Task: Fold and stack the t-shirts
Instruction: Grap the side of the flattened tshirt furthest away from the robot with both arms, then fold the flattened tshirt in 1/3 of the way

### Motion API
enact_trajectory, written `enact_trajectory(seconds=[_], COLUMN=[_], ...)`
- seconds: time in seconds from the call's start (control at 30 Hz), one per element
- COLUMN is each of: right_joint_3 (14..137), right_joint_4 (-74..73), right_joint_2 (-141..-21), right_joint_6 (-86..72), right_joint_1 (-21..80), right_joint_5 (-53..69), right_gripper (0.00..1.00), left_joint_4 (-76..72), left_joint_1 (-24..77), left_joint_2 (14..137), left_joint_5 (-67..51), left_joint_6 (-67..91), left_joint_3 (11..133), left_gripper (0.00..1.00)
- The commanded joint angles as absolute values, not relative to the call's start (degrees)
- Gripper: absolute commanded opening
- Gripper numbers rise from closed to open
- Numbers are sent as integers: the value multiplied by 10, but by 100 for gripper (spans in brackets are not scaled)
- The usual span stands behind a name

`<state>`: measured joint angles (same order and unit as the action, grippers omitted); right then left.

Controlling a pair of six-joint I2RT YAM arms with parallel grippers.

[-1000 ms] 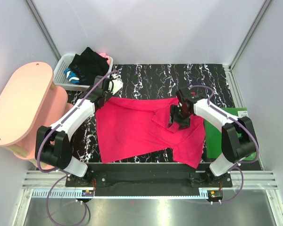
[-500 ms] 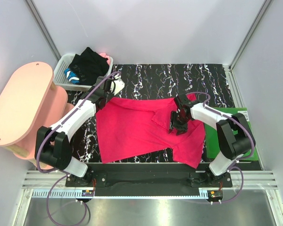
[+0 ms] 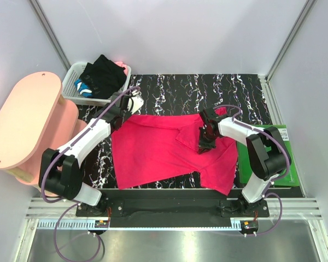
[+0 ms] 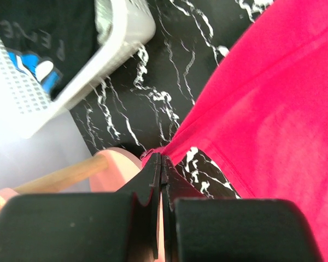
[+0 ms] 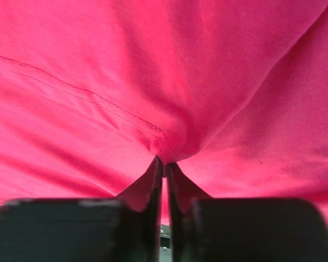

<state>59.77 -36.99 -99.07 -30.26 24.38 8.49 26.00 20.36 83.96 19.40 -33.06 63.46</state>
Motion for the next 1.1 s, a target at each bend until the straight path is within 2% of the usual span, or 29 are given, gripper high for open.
enact_trajectory(seconds=[0.0,0.13,0.27,0.43,0.63,0.8,0.93,1.0,1.07], right_joint_3=[626,642,664,730,769,766,793,871,953], right_joint_4=[-363,-397,-445,-530,-573,-555,-507,-515,-505], right_joint_2=[-975,-934,-837,-742,-694,-718,-784,-828,-900], right_joint_6=[-299,-294,-285,-273,-273,-254,-228,-224,-230], right_joint_1=[249,250,249,249,248,205,95,74,64], right_joint_5=[70,55,26,3,-39,-34,28,61,40], right_gripper=[2,0,0,0,0,0,0,0,0], left_joint_4=[236,231,233,268,303,301,261,244,243], left_joint_1=[205,206,205,205,205,205,204,200,178], left_joint_2=[812,805,775,728,693,717,768,807,856], left_joint_5=[194,198,200,202,207,210,229,242,243], left_joint_6=[-312,-305,-308,-316,-326,-332,-347,-366,-375], left_joint_3=[611,590,577,612,642,635,640,654,720], left_gripper=[0,0,0,0,0,0,0,0,0])
